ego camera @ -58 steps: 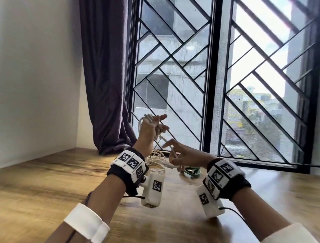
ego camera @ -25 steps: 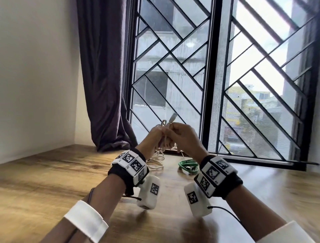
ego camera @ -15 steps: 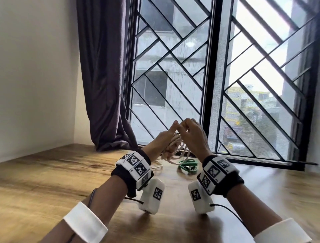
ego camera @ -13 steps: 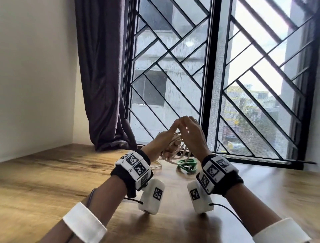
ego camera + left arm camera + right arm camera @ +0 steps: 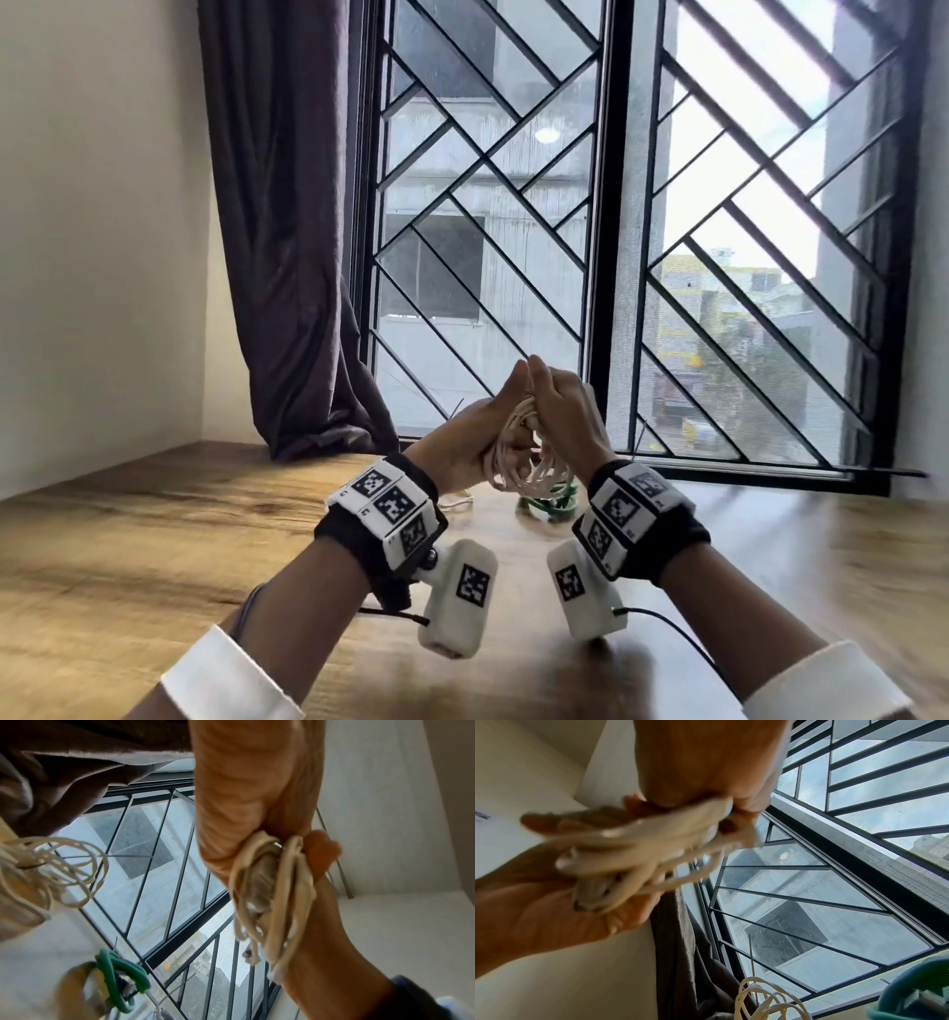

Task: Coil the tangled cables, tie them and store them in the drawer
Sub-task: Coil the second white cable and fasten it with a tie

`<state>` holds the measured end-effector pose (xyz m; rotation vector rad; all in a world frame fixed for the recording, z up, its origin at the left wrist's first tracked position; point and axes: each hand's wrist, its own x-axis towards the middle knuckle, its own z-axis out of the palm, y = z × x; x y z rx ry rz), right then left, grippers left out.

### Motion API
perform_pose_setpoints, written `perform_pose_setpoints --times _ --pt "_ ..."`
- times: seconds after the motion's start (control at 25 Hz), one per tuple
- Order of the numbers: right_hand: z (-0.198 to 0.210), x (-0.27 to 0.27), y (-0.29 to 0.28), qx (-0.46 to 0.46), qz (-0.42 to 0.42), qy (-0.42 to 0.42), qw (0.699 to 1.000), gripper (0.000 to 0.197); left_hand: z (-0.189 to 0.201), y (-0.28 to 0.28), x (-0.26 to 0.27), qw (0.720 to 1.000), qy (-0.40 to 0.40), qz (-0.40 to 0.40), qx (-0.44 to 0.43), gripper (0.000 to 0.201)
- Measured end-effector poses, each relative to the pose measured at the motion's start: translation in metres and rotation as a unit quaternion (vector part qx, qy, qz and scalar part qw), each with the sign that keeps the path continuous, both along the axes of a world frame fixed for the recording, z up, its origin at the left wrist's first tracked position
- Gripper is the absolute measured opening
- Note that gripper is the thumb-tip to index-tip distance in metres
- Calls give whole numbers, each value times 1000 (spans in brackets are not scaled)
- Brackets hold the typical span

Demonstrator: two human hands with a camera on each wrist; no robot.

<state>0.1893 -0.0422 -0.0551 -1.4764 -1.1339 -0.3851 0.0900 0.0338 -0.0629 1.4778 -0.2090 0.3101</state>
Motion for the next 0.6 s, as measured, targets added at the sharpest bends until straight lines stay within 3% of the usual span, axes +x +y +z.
perform_pose_setpoints --times 0.2,0.32,0.48,0.6 --pt "1 12 -3 22 -23 92 995 42 -10 -3 6 999 -30 -15 -38 33" --pt "1 8 -2 0 -26 101 995 40 -10 -4 8 997 -20 -25 -76 37" --pt "5 7 -7 -60 -49 97 992 40 -11 -16 17 990 7 19 -138 58" --pt "10 17 -35 -136 -58 114 982 46 -12 -40 35 987 20 43 -150 56"
